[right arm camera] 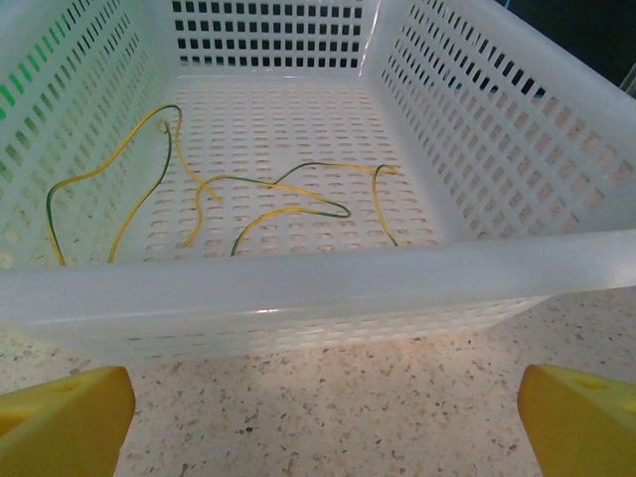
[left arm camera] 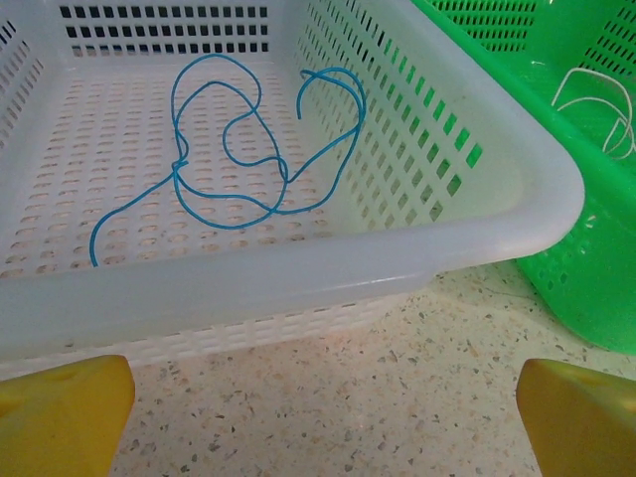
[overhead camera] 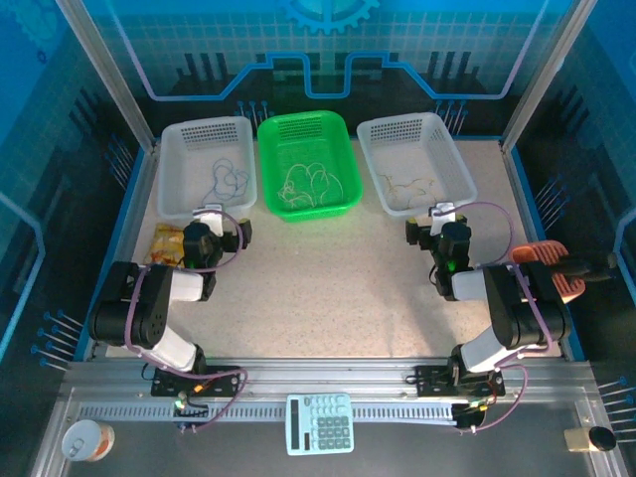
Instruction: Untangle the cables
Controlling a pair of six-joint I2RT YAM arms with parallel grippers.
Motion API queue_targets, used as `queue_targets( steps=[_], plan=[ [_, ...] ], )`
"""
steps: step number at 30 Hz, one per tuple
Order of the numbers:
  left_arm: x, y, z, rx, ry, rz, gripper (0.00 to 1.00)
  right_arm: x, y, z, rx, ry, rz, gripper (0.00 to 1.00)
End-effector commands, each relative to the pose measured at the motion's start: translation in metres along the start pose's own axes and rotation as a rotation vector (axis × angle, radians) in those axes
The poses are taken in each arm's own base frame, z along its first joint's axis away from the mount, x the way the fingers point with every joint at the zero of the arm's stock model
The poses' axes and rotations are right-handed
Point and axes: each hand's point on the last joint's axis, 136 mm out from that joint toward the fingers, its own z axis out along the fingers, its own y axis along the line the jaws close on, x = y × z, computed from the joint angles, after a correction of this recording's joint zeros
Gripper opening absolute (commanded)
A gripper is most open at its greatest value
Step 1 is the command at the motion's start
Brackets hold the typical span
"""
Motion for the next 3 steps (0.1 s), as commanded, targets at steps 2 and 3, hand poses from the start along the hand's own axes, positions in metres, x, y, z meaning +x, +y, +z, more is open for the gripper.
queue_targets(
  steps=[2,3],
  plan=[
    [-0.0062,0.0027,0.0024,0.003,-0.011,-0.005,1.00,-0.0060,-0.0006,0.0000,-0.016,-0.014,0.019,1.00],
    [-0.0061,0.0029,0.0024,0.002,-0.010,-0.005,0.99,-0.0056,-0.0006,-0.0004,-0.016,-0.015,0.018,1.00]
  ],
)
